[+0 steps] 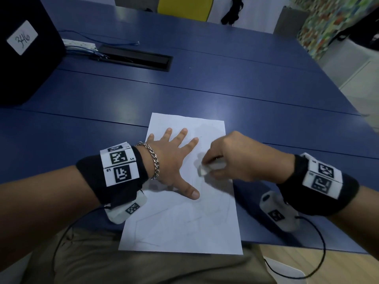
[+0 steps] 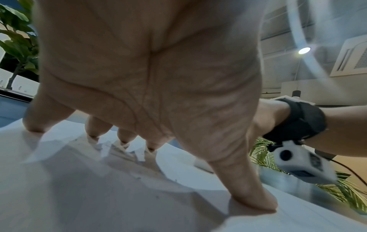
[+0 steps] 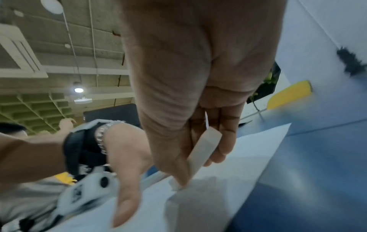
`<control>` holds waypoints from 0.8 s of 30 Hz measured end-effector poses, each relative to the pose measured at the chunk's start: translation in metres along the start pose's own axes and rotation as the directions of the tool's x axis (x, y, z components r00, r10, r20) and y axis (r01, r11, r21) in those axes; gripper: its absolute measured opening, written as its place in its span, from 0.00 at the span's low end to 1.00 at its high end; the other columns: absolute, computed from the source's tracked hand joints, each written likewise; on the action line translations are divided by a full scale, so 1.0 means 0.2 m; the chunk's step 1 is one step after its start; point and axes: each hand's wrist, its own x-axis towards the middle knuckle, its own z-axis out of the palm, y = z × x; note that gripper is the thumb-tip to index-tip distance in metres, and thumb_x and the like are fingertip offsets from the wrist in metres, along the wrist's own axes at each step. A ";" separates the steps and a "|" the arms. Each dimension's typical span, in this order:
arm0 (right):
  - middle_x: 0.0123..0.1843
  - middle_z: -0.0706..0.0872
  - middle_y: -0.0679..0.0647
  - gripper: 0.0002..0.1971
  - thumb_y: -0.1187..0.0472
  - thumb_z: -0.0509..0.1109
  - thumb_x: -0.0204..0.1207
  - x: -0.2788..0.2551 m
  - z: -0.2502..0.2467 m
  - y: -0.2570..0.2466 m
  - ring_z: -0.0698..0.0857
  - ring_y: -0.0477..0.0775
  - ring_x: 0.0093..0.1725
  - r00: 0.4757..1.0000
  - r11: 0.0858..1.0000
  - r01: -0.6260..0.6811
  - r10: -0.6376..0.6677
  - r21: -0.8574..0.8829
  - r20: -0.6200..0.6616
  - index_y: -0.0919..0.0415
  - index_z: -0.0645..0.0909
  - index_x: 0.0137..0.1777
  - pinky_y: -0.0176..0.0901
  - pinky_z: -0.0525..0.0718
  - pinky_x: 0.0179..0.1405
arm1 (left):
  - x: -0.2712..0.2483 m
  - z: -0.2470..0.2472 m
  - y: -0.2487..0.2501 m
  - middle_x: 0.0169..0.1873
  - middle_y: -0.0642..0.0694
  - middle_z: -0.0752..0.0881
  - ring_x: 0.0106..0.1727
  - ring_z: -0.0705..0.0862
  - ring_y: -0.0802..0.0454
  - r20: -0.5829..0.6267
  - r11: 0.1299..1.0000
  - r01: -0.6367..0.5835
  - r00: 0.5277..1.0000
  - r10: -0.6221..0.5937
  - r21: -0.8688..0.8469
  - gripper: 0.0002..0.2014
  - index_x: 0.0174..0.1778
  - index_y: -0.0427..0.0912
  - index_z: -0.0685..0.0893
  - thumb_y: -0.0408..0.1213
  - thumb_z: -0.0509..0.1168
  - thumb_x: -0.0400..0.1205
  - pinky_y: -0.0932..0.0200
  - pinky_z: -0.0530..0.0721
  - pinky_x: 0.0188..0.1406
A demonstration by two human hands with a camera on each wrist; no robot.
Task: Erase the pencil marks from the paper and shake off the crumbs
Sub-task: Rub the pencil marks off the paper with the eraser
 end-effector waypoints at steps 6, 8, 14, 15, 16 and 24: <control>0.47 0.88 0.44 0.11 0.50 0.75 0.74 -0.03 0.03 -0.04 0.83 0.45 0.43 0.999 0.999 0.040 -0.040 -0.013 0.014 0.46 0.92 0.56 0.40 0.84 0.42 | 0.00 0.00 0.00 0.89 0.51 0.23 0.91 0.29 0.36 0.016 1.000 0.007 1.000 -0.006 -0.010 0.76 0.87 0.63 0.23 0.89 0.66 0.56 0.21 0.48 0.87; 0.46 0.89 0.44 0.11 0.50 0.76 0.74 -0.04 0.01 -0.04 0.83 0.45 0.42 0.998 0.999 0.037 -0.037 0.002 0.047 0.45 0.93 0.55 0.34 0.81 0.40 | 0.00 0.00 0.00 0.88 0.51 0.23 0.91 0.29 0.36 0.024 1.000 0.008 1.000 -0.008 -0.005 0.76 0.87 0.63 0.23 0.89 0.66 0.56 0.21 0.48 0.86; 0.50 0.93 0.44 0.13 0.52 0.72 0.75 0.05 0.02 0.05 0.88 0.50 0.50 0.983 0.992 -0.127 0.123 -0.015 -0.139 0.50 0.92 0.56 0.48 0.88 0.52 | 0.00 0.00 0.00 0.89 0.52 0.24 0.91 0.30 0.37 0.008 1.000 0.002 1.000 -0.002 -0.009 0.76 0.87 0.64 0.24 0.90 0.65 0.56 0.22 0.47 0.87; 0.50 0.94 0.43 0.12 0.52 0.71 0.76 0.04 0.01 0.05 0.89 0.49 0.50 0.978 0.991 -0.136 0.132 -0.015 -0.159 0.49 0.92 0.56 0.45 0.87 0.51 | 0.00 0.01 0.00 0.89 0.52 0.24 0.91 0.30 0.38 -0.003 1.000 -0.003 1.000 0.003 -0.016 0.76 0.86 0.64 0.22 0.90 0.65 0.56 0.22 0.45 0.87; 0.49 0.94 0.42 0.11 0.52 0.72 0.77 0.02 -0.01 0.05 0.89 0.47 0.49 0.969 0.989 -0.150 0.150 0.015 -0.195 0.48 0.92 0.55 0.41 0.86 0.50 | 0.00 0.02 0.00 0.89 0.51 0.25 0.91 0.30 0.38 -0.023 1.000 -0.015 1.000 0.015 -0.026 0.77 0.85 0.65 0.20 0.90 0.65 0.55 0.22 0.43 0.87; 0.41 0.94 0.40 0.16 0.34 0.75 0.78 -0.31 -0.29 0.16 0.91 0.38 0.42 0.745 0.864 -0.198 0.439 0.463 -0.502 0.44 0.93 0.52 0.39 0.88 0.47 | -0.14 -0.11 -0.23 0.86 0.50 0.20 0.88 0.22 0.37 -0.114 0.995 -0.098 0.989 0.099 0.015 0.75 0.84 0.62 0.17 0.91 0.60 0.58 0.28 0.33 0.88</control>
